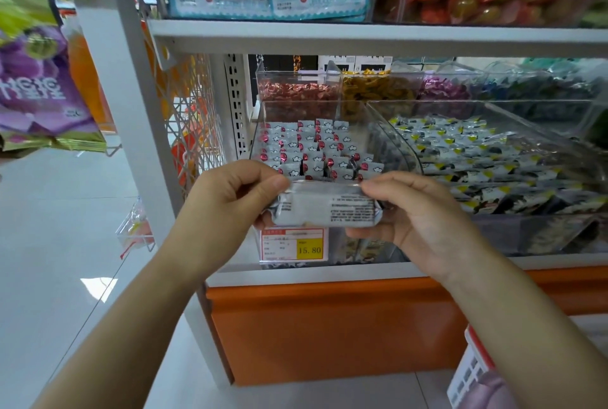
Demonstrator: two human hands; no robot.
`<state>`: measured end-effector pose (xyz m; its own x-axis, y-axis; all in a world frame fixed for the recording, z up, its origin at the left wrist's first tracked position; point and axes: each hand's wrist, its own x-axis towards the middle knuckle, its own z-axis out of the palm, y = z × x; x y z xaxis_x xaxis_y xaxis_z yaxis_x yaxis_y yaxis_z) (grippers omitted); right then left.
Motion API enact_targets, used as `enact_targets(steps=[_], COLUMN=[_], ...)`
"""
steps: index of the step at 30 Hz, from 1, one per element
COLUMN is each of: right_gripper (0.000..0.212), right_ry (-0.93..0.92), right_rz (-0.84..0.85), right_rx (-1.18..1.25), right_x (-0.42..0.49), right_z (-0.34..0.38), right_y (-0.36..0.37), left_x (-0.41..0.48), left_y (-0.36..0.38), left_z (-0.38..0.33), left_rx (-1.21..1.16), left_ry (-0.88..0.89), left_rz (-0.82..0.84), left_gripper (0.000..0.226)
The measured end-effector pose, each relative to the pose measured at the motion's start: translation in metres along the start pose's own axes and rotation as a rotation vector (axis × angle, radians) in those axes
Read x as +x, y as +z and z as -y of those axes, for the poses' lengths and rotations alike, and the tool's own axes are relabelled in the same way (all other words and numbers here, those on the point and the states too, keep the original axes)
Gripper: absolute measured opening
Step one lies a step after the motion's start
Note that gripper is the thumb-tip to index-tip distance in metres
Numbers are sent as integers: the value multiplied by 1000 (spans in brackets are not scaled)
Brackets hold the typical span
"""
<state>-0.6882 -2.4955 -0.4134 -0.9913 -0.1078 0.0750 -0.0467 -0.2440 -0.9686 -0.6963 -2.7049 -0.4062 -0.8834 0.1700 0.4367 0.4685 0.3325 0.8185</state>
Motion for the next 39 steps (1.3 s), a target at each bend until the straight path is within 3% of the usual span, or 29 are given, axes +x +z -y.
enact_targets(steps=[9,14,18,22,26,29,33,39], right_gripper=[19,26,35,48,17,10,29,37], right_ry=[119,31,-94,-235,-353,-477,-465,-592], right_rz=[-51,-181,-71,-117,-237,-333,-289,-274], right_rx=[190,248,268,-21,-188,-429,-674,-1033], right_x=[3,4,4,3,3,4,8,19], right_z=[-2,-5,-8,-15,-12,-3,3,4], right_y=[-2,-1,3,8,6,1,-5,3], left_x=[-1,-4,-6,-7,-7,-5,-4,0], left_y=[5,5,12,19,25,24,21,24], left_z=[-3,-1,1,2,3,10,18,27], left_rx=[16,120,219,294,496,784,875,859], left_ry=[21,21,76,97,151,234,196,142], left_rz=[-43,21,-37,-107,-70,-53,45,147], left_gripper=[23,34,50,59,48,36,30,36])
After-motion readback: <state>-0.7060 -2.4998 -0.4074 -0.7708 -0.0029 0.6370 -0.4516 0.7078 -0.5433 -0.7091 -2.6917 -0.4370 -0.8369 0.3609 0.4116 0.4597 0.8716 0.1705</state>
